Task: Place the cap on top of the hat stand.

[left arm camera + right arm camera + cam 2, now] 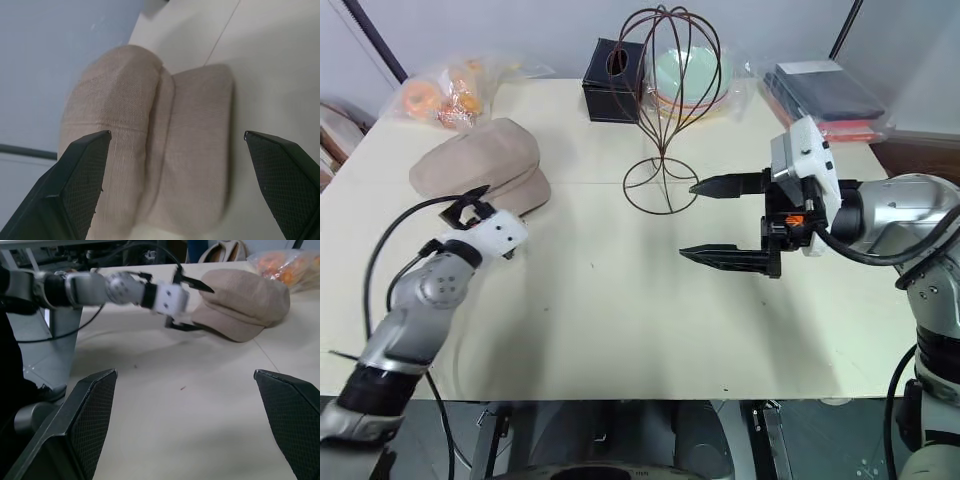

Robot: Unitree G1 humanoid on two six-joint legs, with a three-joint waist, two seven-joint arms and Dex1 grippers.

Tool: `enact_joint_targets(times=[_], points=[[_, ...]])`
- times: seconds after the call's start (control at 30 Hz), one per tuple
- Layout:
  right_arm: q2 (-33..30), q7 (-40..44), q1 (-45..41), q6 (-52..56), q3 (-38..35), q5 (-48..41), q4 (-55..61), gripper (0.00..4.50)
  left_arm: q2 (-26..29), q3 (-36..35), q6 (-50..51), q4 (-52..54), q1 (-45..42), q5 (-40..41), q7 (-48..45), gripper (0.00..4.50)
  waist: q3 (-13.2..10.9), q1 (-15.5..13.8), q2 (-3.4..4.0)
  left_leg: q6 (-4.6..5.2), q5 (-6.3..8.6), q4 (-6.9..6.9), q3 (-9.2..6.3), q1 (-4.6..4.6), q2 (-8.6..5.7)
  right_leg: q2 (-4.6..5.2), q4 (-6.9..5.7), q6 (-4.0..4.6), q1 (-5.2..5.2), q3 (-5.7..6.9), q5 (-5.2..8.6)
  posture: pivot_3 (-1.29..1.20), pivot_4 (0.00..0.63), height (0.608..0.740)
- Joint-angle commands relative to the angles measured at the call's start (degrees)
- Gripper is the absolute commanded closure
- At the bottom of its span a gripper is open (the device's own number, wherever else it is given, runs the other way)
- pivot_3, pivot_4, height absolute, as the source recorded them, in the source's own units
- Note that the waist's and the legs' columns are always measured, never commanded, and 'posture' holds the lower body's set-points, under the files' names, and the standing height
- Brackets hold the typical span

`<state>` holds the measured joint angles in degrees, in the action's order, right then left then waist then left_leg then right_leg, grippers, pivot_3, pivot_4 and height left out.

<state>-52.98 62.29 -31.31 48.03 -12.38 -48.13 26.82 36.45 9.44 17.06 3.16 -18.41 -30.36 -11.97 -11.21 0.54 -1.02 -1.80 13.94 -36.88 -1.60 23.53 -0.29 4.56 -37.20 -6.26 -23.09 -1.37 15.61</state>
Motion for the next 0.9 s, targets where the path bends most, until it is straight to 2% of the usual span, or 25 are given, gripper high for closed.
enact_joint_targets(times=[0.03,0.2,0.43,0.53,0.57,0.77,0.9], points=[[-0.42,-3.13,-2.0,1.04,-3.38,-3.87,1.98,0.02,-1.61,2.42,-1.42,-7.32,-5.66,-4.85,4.66,0.0,0.0,-0.01,-0.01,0.01,0.0,-0.04,0.0,0.0,0.0,0.01,-0.03,-0.01,0.01,0.0,0.0,0.0,0.15,0.74],[-0.99,-6.13,-2.49,2.03,-4.04,-6.66,3.24,0.02,-5.55,3.25,-0.55,-19.59,-12.87,-5.48,8.56,0.0,0.01,-0.05,-0.05,0.01,0.01,-0.13,-0.08,0.05,-0.01,0.01,-0.05,-0.04,0.02,0.05,-0.02,0.0,0.15,0.74],[-2.34,-7.77,-1.66,1.28,-4.59,-7.21,3.11,0.02,-5.81,1.97,-0.5,-26.33,-15.62,-4.08,10.49,0.0,0.01,0.1,-0.05,0.03,0.02,-0.13,-0.09,0.05,0.01,0.0,-0.08,-0.05,-0.01,0.04,-0.02,0.0,0.15,0.74],[-2.65,-7.98,-1.42,0.88,-4.65,-7.29,2.86,0.0,-5.4,1.48,-1.34,-27.0,-15.78,-3.09,10.15,0.87,0.01,0.12,-0.05,0.03,0.02,-0.14,-0.08,0.05,0.01,0.0,-0.08,-0.06,-0.01,0.04,-0.03,0.0,0.15,0.74],[-2.77,-7.96,-1.25,0.76,-4.69,-7.32,2.79,0.0,-5.11,1.17,-1.51,-26.94,-15.75,-2.82,10.08,1.29,0.01,0.09,-0.05,0.03,0.02,-0.14,-0.08,0.05,0.01,0.0,-0.08,-0.06,-0.01,0.04,-0.03,0.0,0.15,0.74],[-3.22,-8.27,-0.99,0.85,-4.85,-7.27,1.03,0.0,-3.39,-0.15,-2.05,-26.43,-15.88,-1.65,10.07,4.38,0.01,0.07,-0.05,0.03,0.02,-0.15,-0.09,0.05,0.01,0.0,-0.08,-0.06,0.0,0.04,-0.03,0.0,0.15,0.74],[-4.05,-8.02,-0.74,-0.55,-5.44,-5.71,0.27,0.0,-1.9,-1.42,-3.75,-24.39,-16.94,-1.28,10.48,4.45,0.01,0.05,-0.05,0.03,0.02,-0.15,-0.09,0.05,0.01,0.01,-0.08,-0.06,0.0,0.04,-0.03,0.0,0.15,0.74]])
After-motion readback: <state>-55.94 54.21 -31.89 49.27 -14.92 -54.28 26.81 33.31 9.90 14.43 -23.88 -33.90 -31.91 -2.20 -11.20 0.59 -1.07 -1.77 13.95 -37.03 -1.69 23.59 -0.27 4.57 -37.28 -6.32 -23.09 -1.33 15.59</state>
